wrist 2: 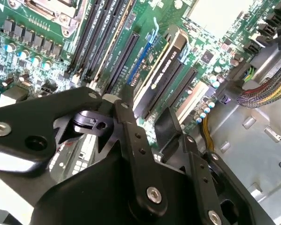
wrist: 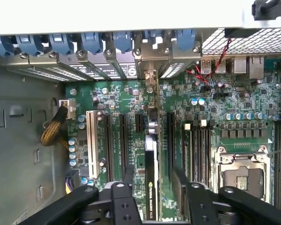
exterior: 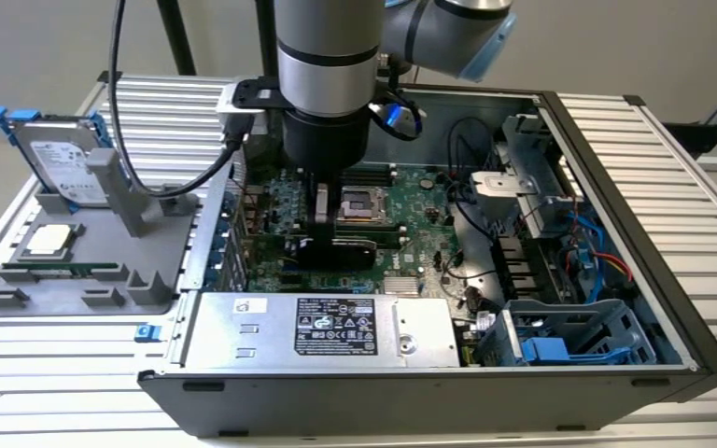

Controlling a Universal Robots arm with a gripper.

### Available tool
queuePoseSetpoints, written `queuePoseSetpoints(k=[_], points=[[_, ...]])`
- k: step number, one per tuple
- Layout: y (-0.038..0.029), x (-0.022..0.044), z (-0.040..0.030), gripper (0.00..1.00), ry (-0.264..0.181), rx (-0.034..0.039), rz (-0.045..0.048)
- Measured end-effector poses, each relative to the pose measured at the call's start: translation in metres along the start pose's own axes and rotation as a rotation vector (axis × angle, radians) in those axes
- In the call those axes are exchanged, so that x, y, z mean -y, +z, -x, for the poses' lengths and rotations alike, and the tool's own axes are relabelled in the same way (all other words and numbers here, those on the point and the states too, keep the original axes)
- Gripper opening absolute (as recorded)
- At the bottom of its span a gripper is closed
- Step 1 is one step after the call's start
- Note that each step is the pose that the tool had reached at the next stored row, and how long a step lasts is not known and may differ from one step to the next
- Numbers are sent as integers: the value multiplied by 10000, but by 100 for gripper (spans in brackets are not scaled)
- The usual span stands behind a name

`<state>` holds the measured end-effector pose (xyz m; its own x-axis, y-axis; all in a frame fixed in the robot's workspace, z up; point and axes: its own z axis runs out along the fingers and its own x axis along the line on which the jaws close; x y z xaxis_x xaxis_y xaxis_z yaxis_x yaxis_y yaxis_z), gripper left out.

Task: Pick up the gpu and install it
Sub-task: 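Press down on the gpu until it lock into place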

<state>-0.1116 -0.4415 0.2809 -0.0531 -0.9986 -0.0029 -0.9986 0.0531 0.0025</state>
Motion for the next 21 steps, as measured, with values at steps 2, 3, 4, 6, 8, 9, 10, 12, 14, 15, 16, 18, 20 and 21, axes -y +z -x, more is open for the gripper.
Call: queuePoseSetpoints(k=[2,3,4,6,8,9,10,12,14,15,16,18,20,21], points=[[-1,0,-1,0,1,-2,1],[0,0,-1,0,1,-1,0],[-1,0,-1,0,1,-1,1],[-1,0,-2,0,0,-1,1],[0,0,-2,0,0,-1,1],[-1,0,-2,0,1,-1,0],[-1,0,-2,0,1,-1,1],[0,0,-3,0,0,0,0],[0,0,-3,0,0,0,0],[-1,0,-4,0,0,-1,0],[0,0,-4,0,0,0,0],[0,0,-5,0,0,0,0],[-1,0,-5,0,1,-1,1],[0,1,-6,0,-1,0,0]])
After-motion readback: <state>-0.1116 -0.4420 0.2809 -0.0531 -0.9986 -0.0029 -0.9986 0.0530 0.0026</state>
